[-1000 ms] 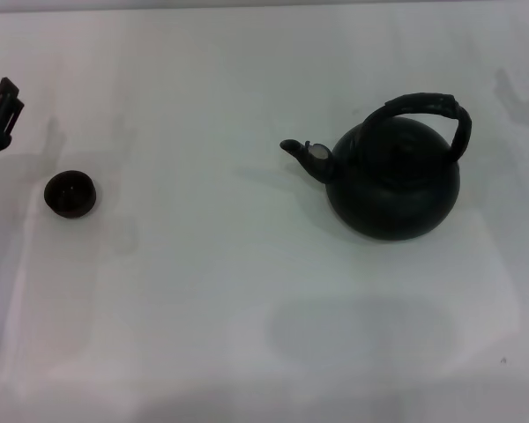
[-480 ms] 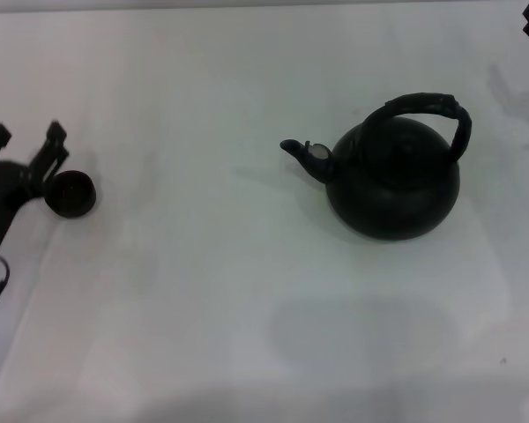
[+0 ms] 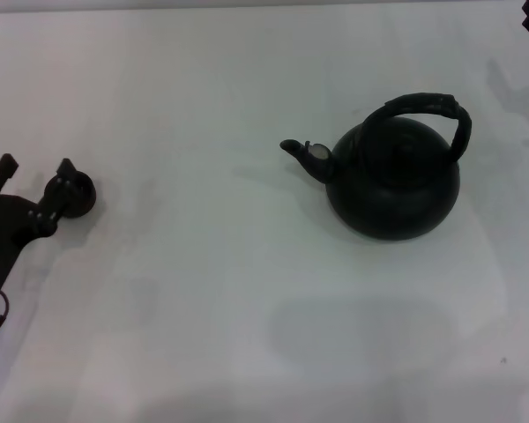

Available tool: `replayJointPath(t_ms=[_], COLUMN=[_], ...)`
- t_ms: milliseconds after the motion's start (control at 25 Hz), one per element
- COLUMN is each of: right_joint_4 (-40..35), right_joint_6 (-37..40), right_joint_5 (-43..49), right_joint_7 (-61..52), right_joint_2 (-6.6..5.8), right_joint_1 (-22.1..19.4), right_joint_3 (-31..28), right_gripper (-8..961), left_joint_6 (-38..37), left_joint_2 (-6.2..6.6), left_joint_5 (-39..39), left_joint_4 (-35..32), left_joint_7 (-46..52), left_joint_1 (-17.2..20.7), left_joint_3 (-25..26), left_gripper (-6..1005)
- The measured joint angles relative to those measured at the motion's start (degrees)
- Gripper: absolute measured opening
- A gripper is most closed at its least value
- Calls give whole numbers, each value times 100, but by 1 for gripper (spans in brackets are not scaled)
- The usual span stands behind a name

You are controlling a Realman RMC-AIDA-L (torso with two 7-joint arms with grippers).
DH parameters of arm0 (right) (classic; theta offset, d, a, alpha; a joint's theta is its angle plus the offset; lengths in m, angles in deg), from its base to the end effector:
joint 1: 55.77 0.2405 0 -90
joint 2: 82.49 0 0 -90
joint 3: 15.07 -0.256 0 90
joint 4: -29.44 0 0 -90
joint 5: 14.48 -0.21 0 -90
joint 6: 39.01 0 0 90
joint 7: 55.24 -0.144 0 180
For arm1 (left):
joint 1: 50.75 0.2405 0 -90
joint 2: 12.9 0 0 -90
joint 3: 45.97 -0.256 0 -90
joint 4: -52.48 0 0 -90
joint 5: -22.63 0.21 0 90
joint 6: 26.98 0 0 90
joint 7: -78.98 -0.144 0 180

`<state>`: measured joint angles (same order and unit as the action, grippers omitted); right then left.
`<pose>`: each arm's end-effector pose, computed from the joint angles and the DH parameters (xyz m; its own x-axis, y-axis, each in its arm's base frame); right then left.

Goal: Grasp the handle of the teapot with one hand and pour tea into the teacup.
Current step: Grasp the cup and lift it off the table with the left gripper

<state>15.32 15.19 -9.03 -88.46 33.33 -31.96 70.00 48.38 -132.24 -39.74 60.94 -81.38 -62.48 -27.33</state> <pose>0.3498 0.3563 0.0214 0.5664 -0.0924 -0.8190 -0.8213 -0.1464 -0.5514 -0.3615 0.2272 -0.0480 0.5942 0.1273 0.7942 0.7943 -0.2483 -0.5545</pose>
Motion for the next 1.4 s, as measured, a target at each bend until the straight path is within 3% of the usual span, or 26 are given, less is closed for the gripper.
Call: replayJointPath(t_ms=[1400], right_joint_4=[6], right_joint_6=[24], right_joint_5=[0], right_joint_7=[-35], right_joint_2=[10], right_joint_1=[7], right_joint_3=[36], right_gripper=[833], left_joint_6=[-698], left_joint_2=[8], left_joint_5=[400], left_joint_4=[7], left_joint_7=[-4], left_joint_1=[-178], left_joint_3=[-9], left_gripper=[862])
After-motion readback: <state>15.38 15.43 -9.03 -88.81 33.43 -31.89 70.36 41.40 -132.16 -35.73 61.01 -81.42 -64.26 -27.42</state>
